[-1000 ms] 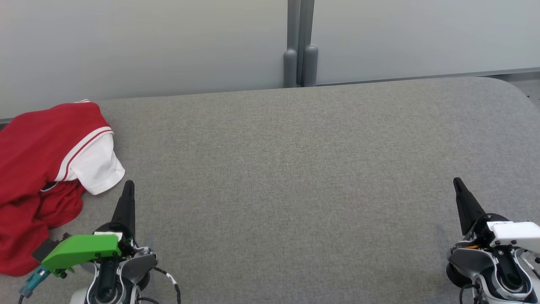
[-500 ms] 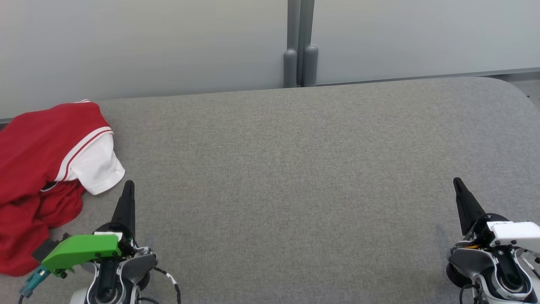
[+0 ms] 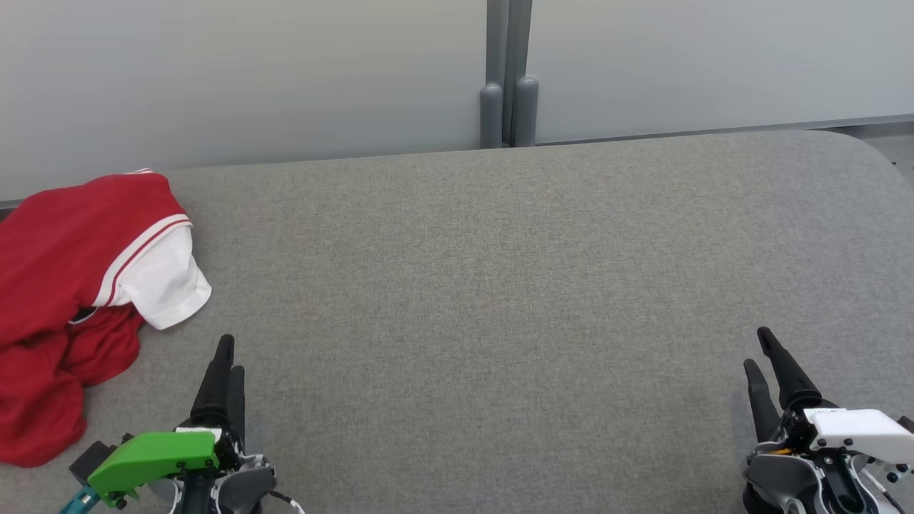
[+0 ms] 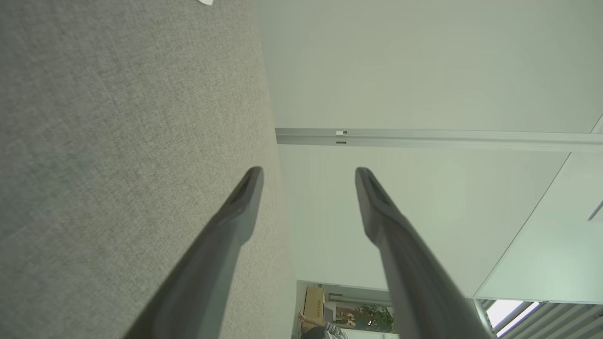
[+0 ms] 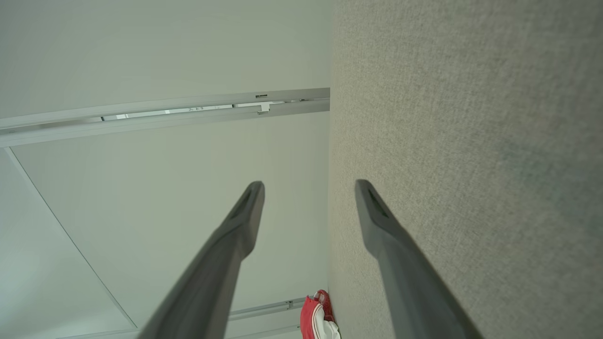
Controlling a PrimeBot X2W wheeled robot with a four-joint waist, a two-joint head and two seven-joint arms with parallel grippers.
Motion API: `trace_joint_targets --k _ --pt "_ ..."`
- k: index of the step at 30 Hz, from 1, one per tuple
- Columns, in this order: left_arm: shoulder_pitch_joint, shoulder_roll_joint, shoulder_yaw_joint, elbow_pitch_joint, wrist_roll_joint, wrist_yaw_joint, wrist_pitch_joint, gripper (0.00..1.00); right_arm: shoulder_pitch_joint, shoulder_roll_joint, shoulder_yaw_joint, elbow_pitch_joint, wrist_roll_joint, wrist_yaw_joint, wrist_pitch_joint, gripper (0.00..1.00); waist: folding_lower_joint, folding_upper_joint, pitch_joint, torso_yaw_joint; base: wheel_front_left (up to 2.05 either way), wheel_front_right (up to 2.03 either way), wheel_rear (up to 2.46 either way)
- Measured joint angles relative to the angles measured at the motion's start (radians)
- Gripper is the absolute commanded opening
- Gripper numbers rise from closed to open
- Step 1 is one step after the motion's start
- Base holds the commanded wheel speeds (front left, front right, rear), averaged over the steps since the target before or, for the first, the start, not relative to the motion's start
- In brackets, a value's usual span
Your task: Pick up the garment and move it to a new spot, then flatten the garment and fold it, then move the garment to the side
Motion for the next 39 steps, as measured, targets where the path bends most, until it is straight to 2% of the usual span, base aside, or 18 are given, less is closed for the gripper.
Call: trace_joint_targets --k 8,16,25,26,39 --pt "0.012 -0.001 -0.013 -0.053 0.045 0.015 -0.034 1.0 0.0 -0.001 0.03 -0.02 -0.047 0.0 -0.047 1.0 0.0 0.0 0.0 0.0 0.0 0.0 0.0" --pt "0.019 -0.001 -0.014 -0.123 0.152 0.046 -0.062 1.0 0.003 -0.002 0.043 -0.078 -0.189 0.0 -0.089 1.0 0.0 0.0 0.0 -0.001 0.0 0.0 0.0" --pt "0.028 -0.001 -0.032 -0.197 0.345 0.076 -0.094 1.0 0.009 -0.005 0.072 -0.151 -0.386 0.0 -0.132 1.0 0.0 0.0 0.002 0.0 0.0 0.0 0.0" --pt "0.029 -0.001 -0.036 -0.21 0.399 0.082 -0.099 1.0 0.012 -0.006 0.083 -0.162 -0.431 0.0 -0.142 1.0 0.0 0.0 0.003 0.0 0.0 0.0 0.0" --pt "0.051 0.001 -0.07 -0.256 0.748 0.112 -0.141 1.0 0.017 -0.008 0.145 -0.201 -0.714 0.0 -0.2 1.0 0.0 0.0001 0.012 0.005 0.0 0.0 0.0"
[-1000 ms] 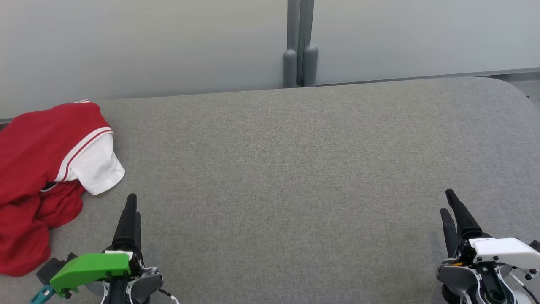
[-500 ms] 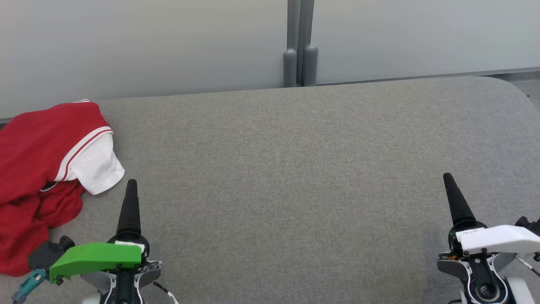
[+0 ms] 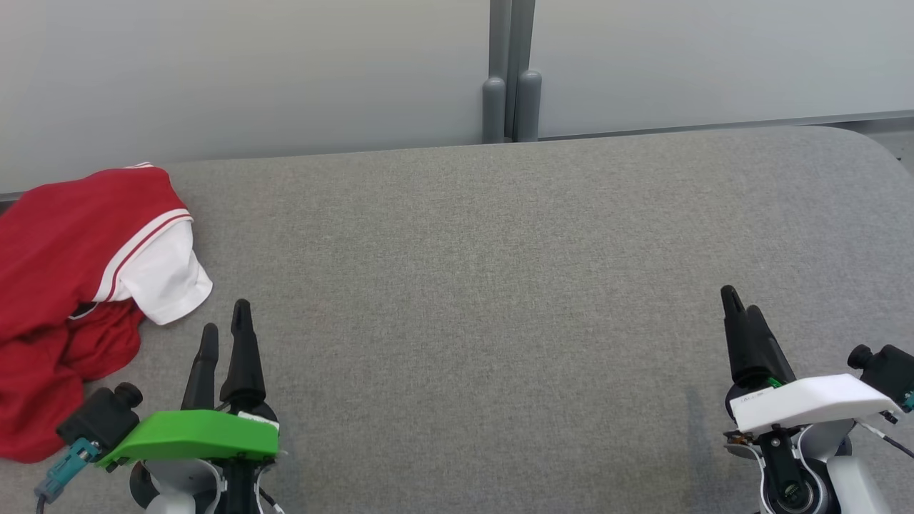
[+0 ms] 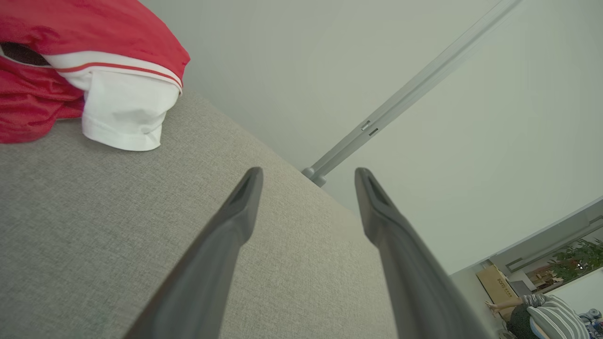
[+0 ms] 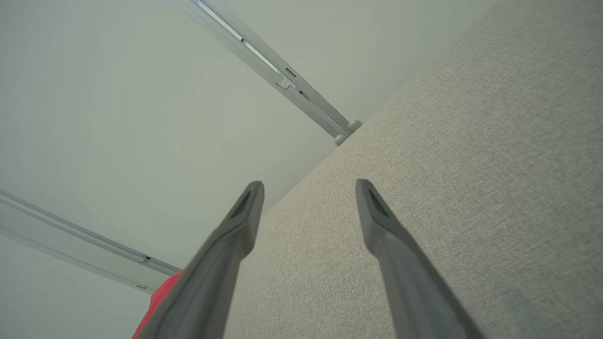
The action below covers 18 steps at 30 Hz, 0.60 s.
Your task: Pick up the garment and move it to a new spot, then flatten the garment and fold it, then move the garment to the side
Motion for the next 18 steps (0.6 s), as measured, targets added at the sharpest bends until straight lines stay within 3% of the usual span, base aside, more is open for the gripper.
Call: trace_joint_targets --k 18 --pt "0.036 0.013 -0.016 -0.007 0.245 0.018 -0.043 1.0 0.003 -0.003 0.054 -0.015 -0.255 0.0 -0.062 1.0 0.0 0.0 0.002 0.003 0.0 0.0 0.0"
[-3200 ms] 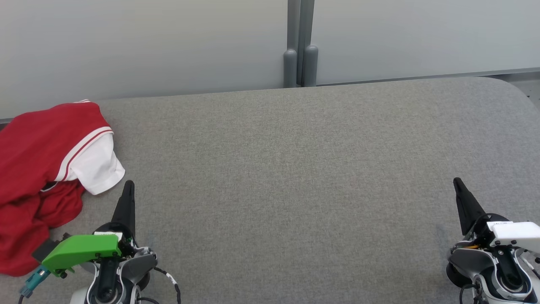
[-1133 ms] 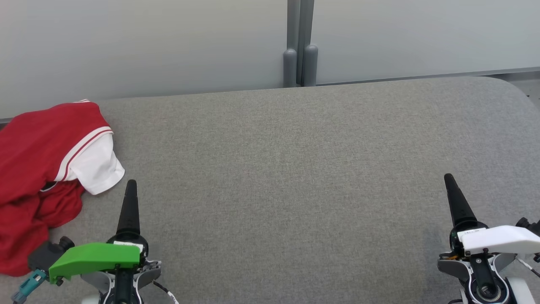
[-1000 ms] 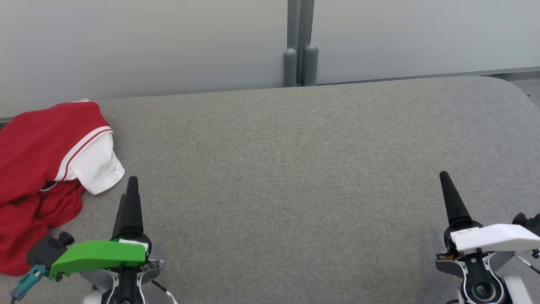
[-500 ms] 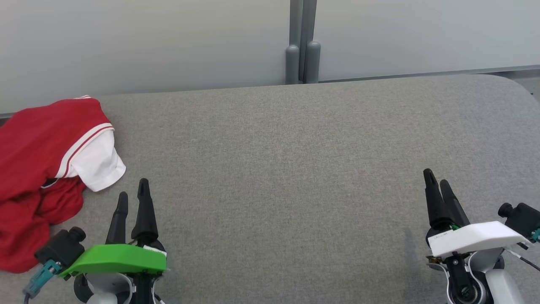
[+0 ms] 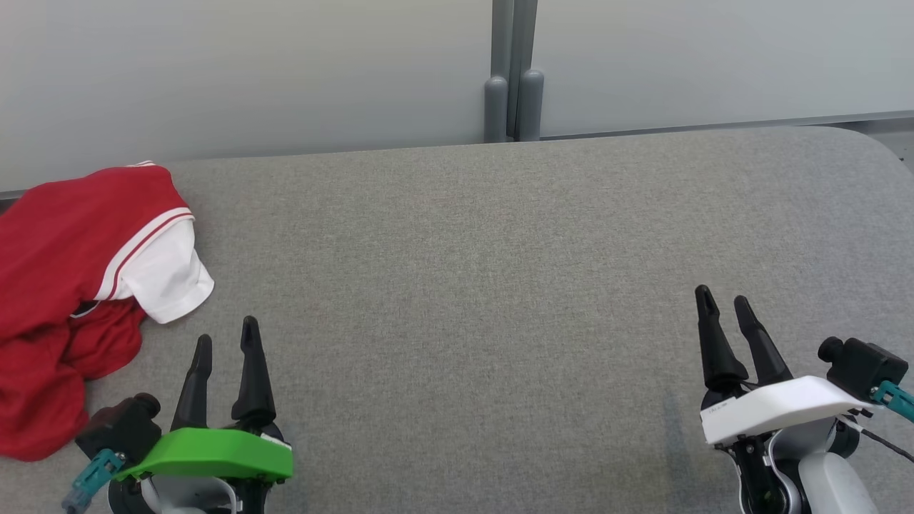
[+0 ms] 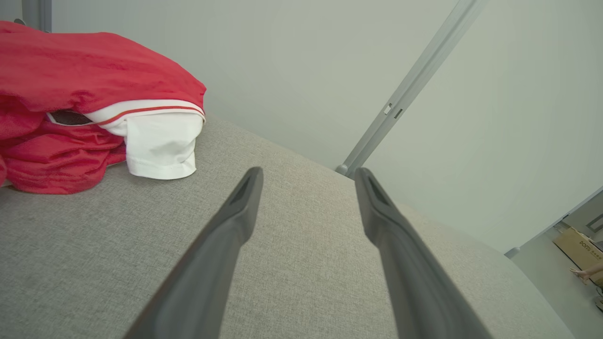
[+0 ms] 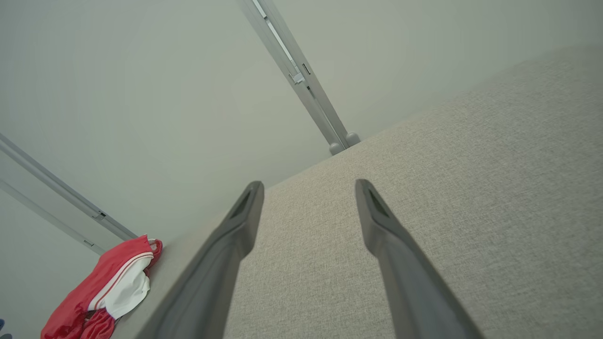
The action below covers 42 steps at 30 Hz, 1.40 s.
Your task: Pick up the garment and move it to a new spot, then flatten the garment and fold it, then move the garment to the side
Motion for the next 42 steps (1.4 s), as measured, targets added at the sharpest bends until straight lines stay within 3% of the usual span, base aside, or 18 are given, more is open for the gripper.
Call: trace_joint_targets --k 42 --pt "0.054 0.001 -0.03 0.01 0.379 0.035 -0.083 1.0 0.013 -0.005 0.064 0.021 -0.42 0.002 -0.12 1.0 0.0 0.0 -0.002 0.002 0.0 0.0 0.0"
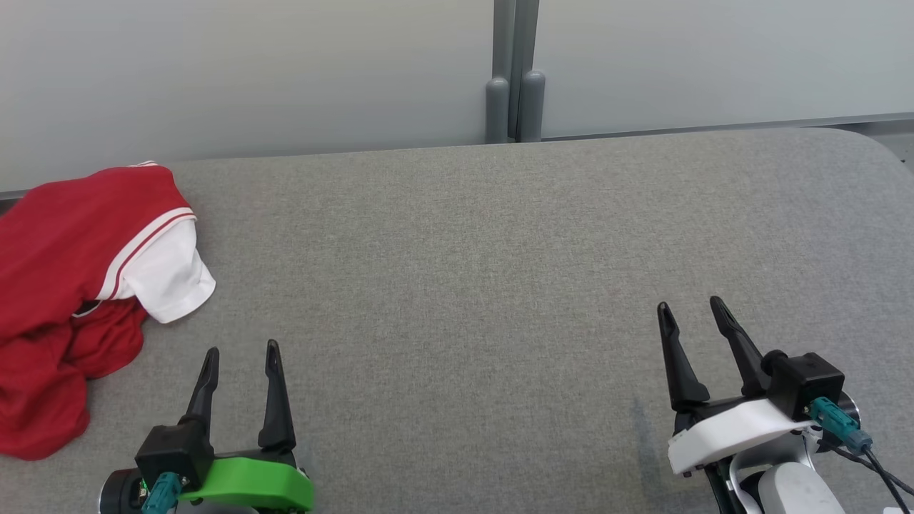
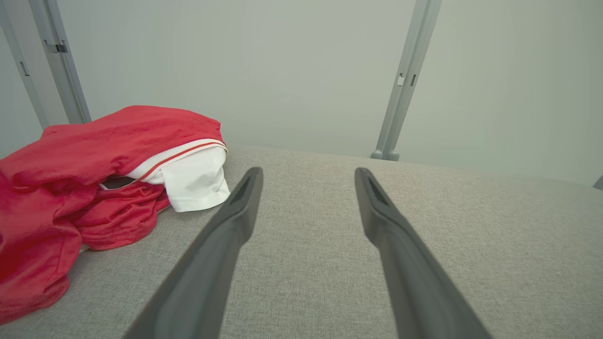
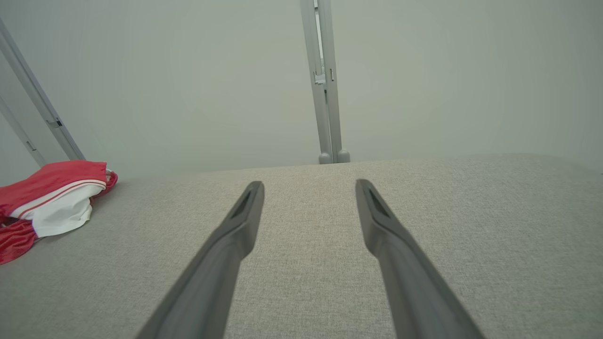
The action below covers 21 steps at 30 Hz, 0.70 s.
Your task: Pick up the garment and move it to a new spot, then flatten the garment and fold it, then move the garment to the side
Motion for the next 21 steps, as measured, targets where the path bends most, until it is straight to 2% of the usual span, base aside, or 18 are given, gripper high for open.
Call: trace_joint_targets --k 21 --pt "0.022 -0.005 -0.01 0.035 0.095 0.008 -0.032 1.0 0.004 -0.002 0.017 0.005 -0.137 0.0 -0.045 1.0 0.0 0.0 -0.015 0.003 0.0 0.0 0.0"
